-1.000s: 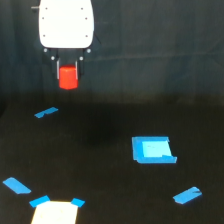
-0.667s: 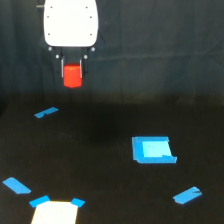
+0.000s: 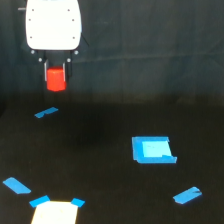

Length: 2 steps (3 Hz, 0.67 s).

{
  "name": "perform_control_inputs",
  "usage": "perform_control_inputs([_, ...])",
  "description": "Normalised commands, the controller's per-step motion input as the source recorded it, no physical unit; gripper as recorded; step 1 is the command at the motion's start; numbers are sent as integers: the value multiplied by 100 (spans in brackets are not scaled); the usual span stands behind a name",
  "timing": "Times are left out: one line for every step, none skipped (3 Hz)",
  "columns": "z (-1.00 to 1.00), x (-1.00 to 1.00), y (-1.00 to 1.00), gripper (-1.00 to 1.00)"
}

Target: Pick up the red object from the table

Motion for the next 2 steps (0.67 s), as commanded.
perform_control_inputs([100, 49, 59, -100])
perform_control_inputs([100, 8, 37, -69])
